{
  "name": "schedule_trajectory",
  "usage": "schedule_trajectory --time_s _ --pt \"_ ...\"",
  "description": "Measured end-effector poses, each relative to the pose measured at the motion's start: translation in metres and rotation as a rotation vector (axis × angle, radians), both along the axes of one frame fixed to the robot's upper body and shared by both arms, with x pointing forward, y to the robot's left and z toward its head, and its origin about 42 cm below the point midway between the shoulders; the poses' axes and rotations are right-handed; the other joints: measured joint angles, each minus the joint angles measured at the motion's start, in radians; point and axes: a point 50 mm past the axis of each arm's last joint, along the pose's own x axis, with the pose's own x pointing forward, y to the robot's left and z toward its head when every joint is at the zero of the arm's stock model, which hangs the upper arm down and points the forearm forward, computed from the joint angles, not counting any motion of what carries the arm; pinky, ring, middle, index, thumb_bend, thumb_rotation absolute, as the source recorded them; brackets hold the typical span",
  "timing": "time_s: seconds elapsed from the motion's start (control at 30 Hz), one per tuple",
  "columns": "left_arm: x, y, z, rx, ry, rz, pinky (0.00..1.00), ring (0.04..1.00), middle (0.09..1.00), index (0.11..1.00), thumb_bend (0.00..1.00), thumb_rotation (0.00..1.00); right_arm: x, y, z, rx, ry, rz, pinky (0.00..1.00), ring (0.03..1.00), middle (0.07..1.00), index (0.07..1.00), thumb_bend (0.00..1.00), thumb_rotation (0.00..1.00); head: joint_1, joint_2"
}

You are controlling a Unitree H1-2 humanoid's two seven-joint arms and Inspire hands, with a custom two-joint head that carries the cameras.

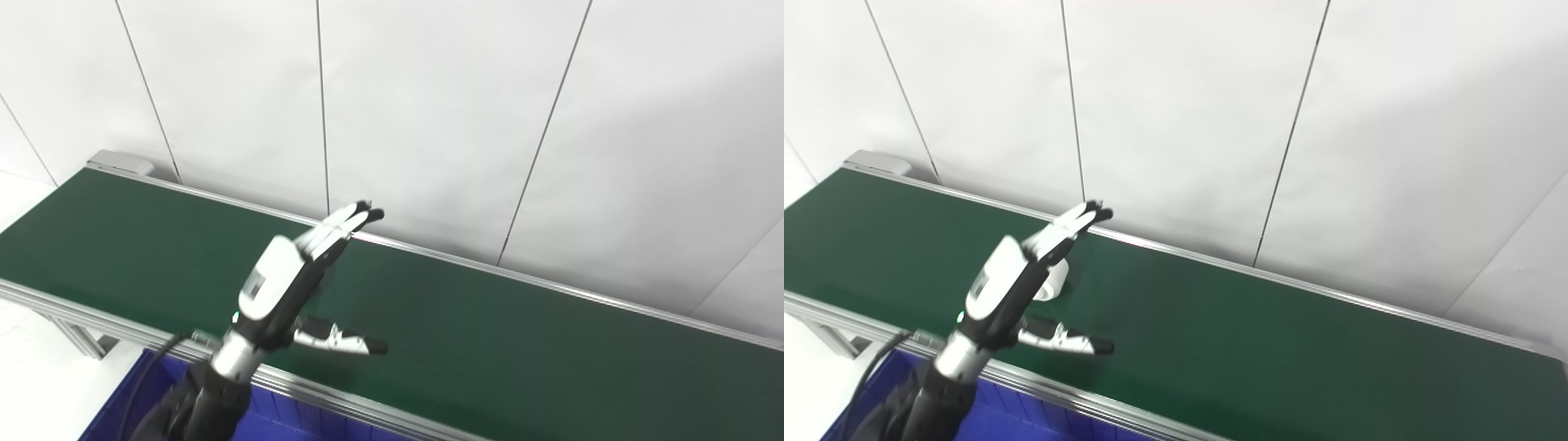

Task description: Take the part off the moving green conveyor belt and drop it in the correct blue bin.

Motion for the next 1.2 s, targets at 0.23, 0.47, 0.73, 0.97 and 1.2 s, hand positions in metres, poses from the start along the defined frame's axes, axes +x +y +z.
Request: schedule_trajectory --time_s 0.23,0.47,0.73,0.97,1.2 --pt "0.053 0.022 -0.005 0.183 0.045 0.022 0.87 0.884 0.931 0.927 1.0 0.32 0.002 0.002 0.001 0.004 -0.005 0.003 1.0 1.0 1.0 1.0 0.71 0.96 -0.006 0.002" --pt "0.087 0.032 -0.02 0.291 0.109 0.05 0.9 0.886 0.924 0.924 1.0 0.3 0.005 0.003 0.0 0.002 -0.012 0.01 1.0 1.0 1.0 1.0 0.72 0.97 -0.012 0.006" --pt "0.109 0.05 -0.058 0.387 0.247 0.086 0.86 0.881 0.921 0.915 1.0 0.33 0.005 0.003 0.0 0.005 -0.01 0.013 1.0 1.0 1.0 1.0 0.71 0.97 -0.015 0.014" --pt "0.11 0.049 -0.074 0.438 0.345 0.075 0.88 0.874 0.892 0.885 1.0 0.36 0.003 0.003 0.0 0.007 -0.008 0.014 1.0 1.0 1.0 1.0 0.71 0.97 -0.02 0.023" --pt "0.109 0.047 -0.09 0.505 0.39 0.082 0.82 0.818 0.828 0.799 1.0 0.18 -0.001 0.004 0.001 0.01 0.0 0.012 1.0 1.0 1.0 1.0 0.68 0.98 -0.02 0.028"
